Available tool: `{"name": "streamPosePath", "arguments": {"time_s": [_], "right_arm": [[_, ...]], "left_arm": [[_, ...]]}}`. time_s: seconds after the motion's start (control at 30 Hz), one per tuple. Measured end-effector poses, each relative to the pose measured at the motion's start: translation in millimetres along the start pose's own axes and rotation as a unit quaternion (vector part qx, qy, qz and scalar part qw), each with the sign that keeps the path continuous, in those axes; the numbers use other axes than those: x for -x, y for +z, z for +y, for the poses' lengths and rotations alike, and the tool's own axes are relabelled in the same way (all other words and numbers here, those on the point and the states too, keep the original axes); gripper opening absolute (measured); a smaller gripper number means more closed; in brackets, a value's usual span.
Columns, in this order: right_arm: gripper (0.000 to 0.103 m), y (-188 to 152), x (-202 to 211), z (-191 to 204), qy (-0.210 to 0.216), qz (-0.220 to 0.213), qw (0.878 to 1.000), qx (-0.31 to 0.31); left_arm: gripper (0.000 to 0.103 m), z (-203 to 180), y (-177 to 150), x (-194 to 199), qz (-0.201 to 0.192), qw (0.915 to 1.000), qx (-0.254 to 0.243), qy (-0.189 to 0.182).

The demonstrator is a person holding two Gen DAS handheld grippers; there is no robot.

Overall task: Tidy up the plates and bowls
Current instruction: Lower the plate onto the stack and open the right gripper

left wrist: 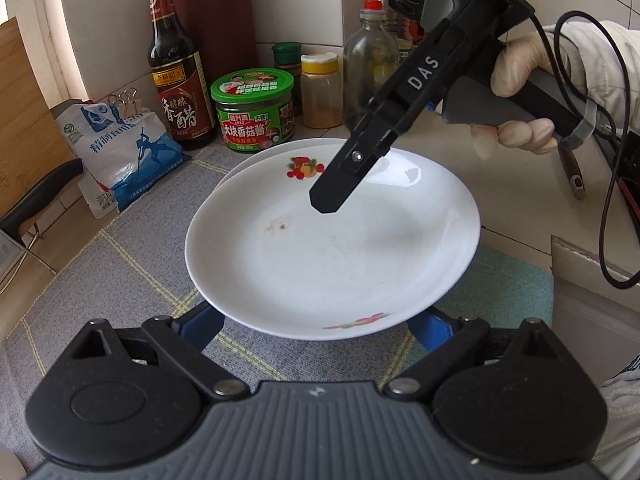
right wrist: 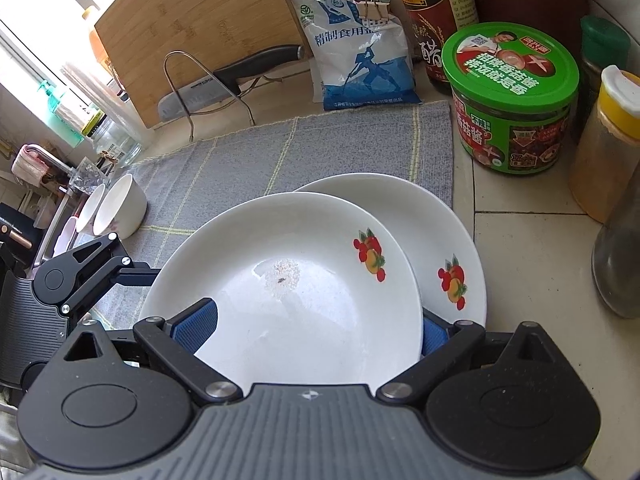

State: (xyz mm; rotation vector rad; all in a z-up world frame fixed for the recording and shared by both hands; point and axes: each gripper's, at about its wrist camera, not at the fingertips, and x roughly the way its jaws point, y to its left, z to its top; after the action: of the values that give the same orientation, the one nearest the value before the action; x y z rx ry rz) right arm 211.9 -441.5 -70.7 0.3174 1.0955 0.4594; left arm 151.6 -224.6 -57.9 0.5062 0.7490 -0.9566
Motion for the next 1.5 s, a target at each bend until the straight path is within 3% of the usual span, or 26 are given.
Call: {"name": "streamPosePath", "arguments": {"time_s": [0.7,1.5], "right_arm": [[0.101,-20,27,1,-0.041,-0.023,0.998,-0.032],[0.101,-48,34,20,-0.085,-0.029,0.995,-0.044]], "left_arm": [[0.096,5,6,-15,-0.012,0.9994,-0.025,-0.020],[0.096,0,-1,-5,-0.026,0.9995,-0.017,-0.004]]}}
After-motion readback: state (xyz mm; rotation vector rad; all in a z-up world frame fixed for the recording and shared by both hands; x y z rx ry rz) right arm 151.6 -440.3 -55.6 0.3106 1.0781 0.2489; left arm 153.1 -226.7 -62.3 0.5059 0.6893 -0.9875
